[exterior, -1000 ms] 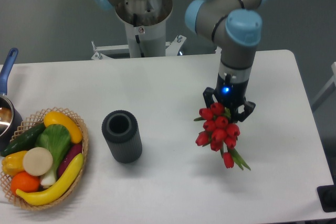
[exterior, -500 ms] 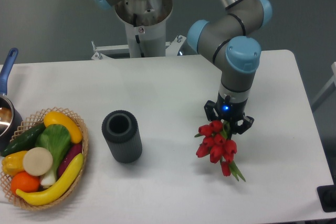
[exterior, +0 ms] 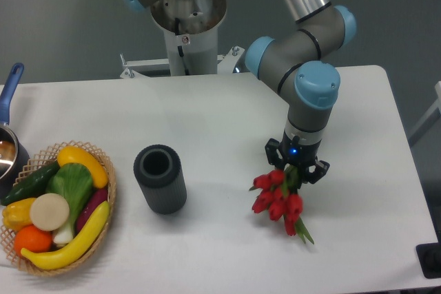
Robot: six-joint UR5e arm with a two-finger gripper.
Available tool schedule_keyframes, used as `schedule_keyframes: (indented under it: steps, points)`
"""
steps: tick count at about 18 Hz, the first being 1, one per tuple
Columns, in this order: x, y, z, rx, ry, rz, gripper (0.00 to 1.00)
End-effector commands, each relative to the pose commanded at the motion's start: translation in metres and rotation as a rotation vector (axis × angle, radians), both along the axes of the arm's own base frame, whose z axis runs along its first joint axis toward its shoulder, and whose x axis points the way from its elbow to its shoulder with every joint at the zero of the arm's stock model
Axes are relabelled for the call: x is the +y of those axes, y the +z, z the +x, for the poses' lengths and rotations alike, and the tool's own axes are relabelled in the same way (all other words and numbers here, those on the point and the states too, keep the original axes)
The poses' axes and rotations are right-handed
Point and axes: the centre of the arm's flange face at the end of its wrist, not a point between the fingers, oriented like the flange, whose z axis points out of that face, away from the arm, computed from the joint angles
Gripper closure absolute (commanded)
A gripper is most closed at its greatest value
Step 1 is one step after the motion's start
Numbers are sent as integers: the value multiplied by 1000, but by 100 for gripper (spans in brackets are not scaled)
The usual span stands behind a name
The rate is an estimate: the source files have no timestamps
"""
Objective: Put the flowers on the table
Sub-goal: 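Lower the held red tulips toward the table surface, then open the gripper to release the tulips and lift away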
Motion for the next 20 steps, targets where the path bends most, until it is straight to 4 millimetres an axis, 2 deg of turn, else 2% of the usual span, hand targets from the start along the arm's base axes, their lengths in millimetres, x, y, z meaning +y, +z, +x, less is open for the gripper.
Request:
schedule_keyframes:
  steps: [2,8,10,12,14,16,17,18,20]
  points:
    - [0,6,0,11,-3,7,0]
    - [-11,64,6,112,10,25,0]
    - [-29,80,-7,161,46,-22,0]
    - [-32,97,-14,187,42,-17,0]
    - [-39,121,-22,207,6,-13,0]
    - [-52,138,-34,170,4,0,0]
    - [-64,152,-38,150,-24,-6,0]
    - [-75,157,-39,142,-57,-19,0]
    - [-109,170,-46,132,-155,-32,0]
